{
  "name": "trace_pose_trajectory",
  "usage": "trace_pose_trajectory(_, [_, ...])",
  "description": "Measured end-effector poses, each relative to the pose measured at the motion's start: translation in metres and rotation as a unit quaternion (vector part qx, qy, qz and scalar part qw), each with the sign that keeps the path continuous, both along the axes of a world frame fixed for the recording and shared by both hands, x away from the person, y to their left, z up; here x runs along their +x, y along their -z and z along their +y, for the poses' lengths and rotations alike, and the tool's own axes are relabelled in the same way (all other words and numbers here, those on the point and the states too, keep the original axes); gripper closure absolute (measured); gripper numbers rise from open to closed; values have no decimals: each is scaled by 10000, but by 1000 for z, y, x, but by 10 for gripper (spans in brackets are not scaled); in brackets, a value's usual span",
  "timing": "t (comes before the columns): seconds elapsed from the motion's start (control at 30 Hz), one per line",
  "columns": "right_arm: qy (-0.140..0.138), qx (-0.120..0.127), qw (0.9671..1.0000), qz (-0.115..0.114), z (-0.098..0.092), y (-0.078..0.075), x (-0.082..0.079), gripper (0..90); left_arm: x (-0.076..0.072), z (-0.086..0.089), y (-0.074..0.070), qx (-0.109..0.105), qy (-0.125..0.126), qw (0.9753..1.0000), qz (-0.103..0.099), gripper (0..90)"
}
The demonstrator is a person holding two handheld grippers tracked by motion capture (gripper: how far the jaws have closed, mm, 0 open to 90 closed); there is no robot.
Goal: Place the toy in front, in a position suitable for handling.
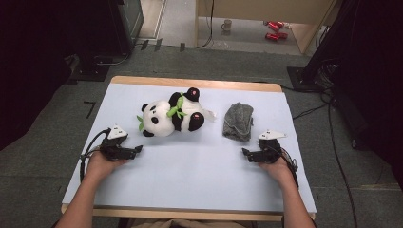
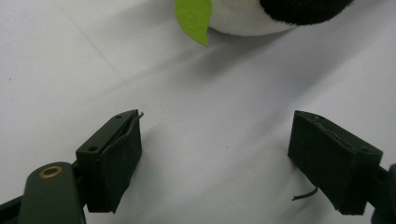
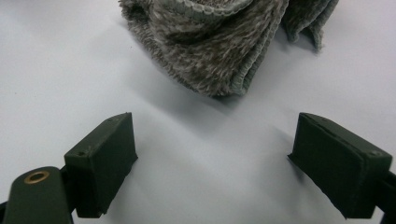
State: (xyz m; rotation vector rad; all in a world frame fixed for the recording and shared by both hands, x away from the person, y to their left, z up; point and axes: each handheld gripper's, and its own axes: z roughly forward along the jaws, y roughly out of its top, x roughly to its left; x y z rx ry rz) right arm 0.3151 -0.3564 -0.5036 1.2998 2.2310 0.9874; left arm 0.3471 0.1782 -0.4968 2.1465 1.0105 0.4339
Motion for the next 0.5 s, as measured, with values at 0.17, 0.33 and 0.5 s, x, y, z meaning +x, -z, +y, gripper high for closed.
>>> trace_pose_trajectory(0.17, [2, 6, 10000, 6, 0, 0, 0, 128, 0, 0, 0, 1, 1, 10000, 5, 170])
trace_pose_trajectory(0.33, [4, 2, 10000, 8, 0, 0, 0, 128, 0, 0, 0, 0, -4, 10000, 9, 171])
trace_pose_trajectory(0.5, [2, 2, 10000, 7, 0, 0, 0, 128, 0, -2, -1, -14, -130, 9999, 51, 172])
